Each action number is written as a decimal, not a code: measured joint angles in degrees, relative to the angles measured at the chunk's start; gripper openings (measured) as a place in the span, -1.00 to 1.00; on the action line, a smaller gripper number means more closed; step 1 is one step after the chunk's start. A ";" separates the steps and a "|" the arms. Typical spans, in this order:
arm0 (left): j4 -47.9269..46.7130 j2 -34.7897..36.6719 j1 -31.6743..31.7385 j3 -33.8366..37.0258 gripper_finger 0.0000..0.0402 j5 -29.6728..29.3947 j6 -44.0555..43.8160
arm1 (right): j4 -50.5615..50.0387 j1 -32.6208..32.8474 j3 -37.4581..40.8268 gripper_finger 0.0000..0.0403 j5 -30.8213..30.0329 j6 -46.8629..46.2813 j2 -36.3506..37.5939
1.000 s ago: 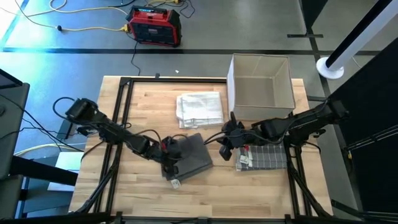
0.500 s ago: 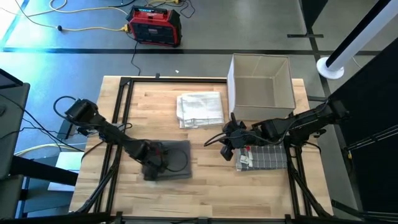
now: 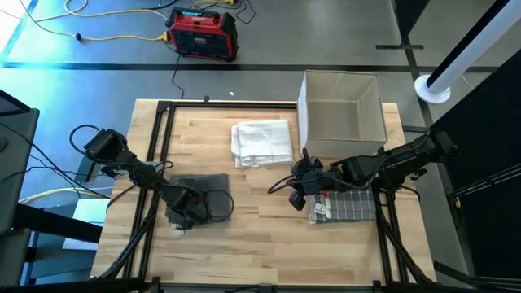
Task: Fold towel
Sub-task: Fold the gray towel, then move the folded white patterned towel to the center of the table, then return to Home Position
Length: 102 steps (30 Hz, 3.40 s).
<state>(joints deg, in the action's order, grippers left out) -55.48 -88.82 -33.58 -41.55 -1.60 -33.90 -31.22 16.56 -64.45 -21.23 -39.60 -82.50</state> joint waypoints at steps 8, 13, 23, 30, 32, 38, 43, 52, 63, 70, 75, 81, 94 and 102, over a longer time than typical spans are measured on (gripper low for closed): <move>-2.45 0.63 -2.69 -1.24 -1.00 3.66 -1.60 | 0.92 -1.90 0.00 -1.00 0.20 2.52 0.00; -4.86 3.94 -2.75 -6.35 -1.00 1.93 -3.19 | 4.70 -6.41 0.00 -1.00 6.84 3.62 -0.33; -4.64 12.99 -1.95 -10.31 -1.00 -7.65 -15.52 | 1.64 -17.54 -10.72 -1.00 11.16 7.76 -16.75; -4.48 15.20 -2.05 -10.33 -1.00 -9.10 -19.51 | -16.25 -23.97 -32.22 -1.00 8.20 24.13 -33.83; -4.43 15.23 -2.13 -10.33 -1.00 -8.43 -20.19 | -19.12 -26.20 -36.11 -1.00 7.73 25.80 -38.03; -4.35 15.21 -3.12 -10.33 -1.00 -7.99 -23.38 | -20.87 -29.34 -39.87 -1.00 5.03 29.10 -45.37; -4.31 15.21 -4.55 -10.35 -1.00 -8.47 -24.60 | -20.83 -27.69 -37.18 -1.00 4.87 30.50 -46.53; -4.53 15.21 -4.86 -10.35 -1.00 -10.90 -23.61 | -21.85 -17.81 -34.34 -1.00 8.61 27.95 -46.31; -4.55 15.21 -4.85 -10.37 -1.00 -9.73 -21.18 | -20.82 -2.78 -34.21 -1.00 15.23 18.05 -46.14; -4.54 15.21 -4.83 -10.37 -1.00 -9.41 -17.58 | -20.18 -0.82 -34.21 -1.00 17.12 9.15 -46.18; -4.40 15.21 -4.59 -10.39 -1.00 -9.98 -17.10 | -20.69 -3.27 -34.58 -1.00 18.46 7.02 -44.72; -2.70 18.11 -3.81 -13.52 -1.00 -14.25 -19.49 | -20.25 -5.12 -34.77 -1.00 16.41 8.97 -34.68; 27.46 37.80 -3.50 -12.66 -1.00 -31.92 1.90 | 1.59 -5.46 -21.15 -1.00 7.04 17.56 -4.78; 40.20 49.80 0.28 6.80 -1.00 -34.41 11.95 | 31.20 -2.80 17.64 -1.00 6.73 21.49 20.41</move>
<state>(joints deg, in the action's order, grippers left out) -15.28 -39.01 -33.30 -34.75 -36.00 -21.95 -0.02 13.76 -46.81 -14.50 -18.10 -62.09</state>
